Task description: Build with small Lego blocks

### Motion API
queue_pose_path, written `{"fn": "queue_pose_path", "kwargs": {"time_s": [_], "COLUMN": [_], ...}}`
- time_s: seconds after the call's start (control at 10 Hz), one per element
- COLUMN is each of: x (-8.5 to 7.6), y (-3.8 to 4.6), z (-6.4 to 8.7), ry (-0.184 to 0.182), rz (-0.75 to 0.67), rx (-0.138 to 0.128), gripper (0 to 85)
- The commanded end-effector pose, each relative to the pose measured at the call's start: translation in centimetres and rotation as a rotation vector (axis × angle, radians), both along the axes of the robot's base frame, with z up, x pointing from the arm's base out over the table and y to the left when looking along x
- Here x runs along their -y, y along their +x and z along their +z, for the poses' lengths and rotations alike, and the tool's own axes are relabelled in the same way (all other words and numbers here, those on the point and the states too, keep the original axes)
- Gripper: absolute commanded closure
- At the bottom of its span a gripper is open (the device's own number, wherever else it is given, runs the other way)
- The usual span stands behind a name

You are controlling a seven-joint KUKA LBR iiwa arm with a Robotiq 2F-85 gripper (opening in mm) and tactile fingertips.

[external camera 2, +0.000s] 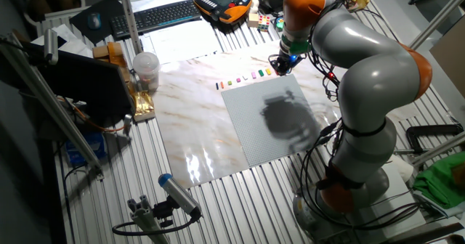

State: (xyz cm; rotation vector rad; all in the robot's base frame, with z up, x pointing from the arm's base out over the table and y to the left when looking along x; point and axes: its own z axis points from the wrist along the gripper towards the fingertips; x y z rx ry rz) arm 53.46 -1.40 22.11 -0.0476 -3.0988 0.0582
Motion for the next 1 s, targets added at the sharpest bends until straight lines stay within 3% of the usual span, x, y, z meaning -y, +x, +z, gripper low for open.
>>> {"fn": "queue_pose_path", "kwargs": {"time_s": [0.0,0.4,0.9], "x": [0.4,1.7,2.9], "y": [0.20,1.04,1.38], "z": [-0.4,-3.0,-4.7], "ry": [0.002,0.005,-0.012], "rz": [0.000,-0.003,-0.025], "rx": [0.003,0.014,0.006], "gripper": [84.3,84.3,84.3]}}
